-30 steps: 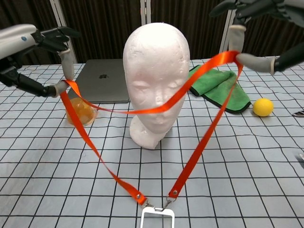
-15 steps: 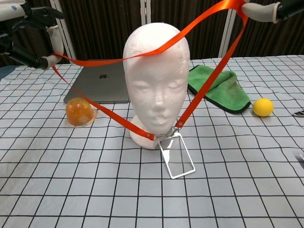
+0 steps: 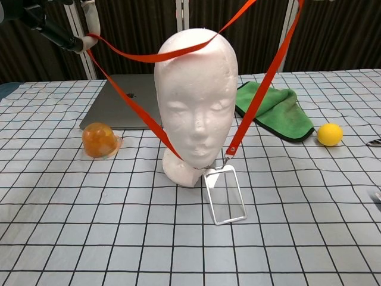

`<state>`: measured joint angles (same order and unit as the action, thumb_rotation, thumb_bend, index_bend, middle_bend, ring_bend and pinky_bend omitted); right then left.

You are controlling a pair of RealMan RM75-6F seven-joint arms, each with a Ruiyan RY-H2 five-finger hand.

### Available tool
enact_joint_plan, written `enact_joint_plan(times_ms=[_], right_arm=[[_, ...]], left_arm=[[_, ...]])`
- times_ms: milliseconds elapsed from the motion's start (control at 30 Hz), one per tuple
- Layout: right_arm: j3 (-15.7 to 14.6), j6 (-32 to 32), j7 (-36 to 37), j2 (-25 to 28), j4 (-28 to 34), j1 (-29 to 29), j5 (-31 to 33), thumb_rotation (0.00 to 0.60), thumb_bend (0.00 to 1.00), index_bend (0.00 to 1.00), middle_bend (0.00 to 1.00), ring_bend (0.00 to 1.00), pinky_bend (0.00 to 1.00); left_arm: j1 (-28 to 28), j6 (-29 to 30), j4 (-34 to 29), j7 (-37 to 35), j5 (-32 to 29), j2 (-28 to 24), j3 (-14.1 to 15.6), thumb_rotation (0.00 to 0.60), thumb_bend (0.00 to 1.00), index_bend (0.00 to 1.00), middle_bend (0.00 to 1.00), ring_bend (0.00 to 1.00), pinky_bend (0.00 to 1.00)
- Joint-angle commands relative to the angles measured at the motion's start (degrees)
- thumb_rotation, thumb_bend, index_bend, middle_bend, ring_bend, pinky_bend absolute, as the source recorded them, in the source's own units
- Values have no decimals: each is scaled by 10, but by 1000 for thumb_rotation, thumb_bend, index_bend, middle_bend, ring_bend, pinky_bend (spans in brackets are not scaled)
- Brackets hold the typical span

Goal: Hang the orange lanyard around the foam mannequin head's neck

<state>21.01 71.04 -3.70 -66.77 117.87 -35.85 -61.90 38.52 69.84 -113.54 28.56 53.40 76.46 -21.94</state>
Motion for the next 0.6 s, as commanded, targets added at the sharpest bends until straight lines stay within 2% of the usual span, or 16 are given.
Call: enact_joint_plan(times_ms=[33,167,300,600], right_arm=[[27,0,-14,-11,-10,-17,45,600,404,729,148,0,0],[49,-11,-10,-18,-17,-32,103,600,407,729,151,0,0],[68,-23,-10,-24,-25,-48,159,600,409,729,154,0,0],[70,-42,-79,-53,-82,-103,251,600,409,722,155,0,0]], left_arm=[[25,-4,9,22,-58,-1,-26,600,516,750,0,0,0],[53,-10,17,42,-130,-2,-47,600,516,742,0,0,0],[73,-5,25,57,-178,2,-53,600,516,725,0,0,0],[111,-7,74,66,-257,23,-55,600,515,686,0,0,0]])
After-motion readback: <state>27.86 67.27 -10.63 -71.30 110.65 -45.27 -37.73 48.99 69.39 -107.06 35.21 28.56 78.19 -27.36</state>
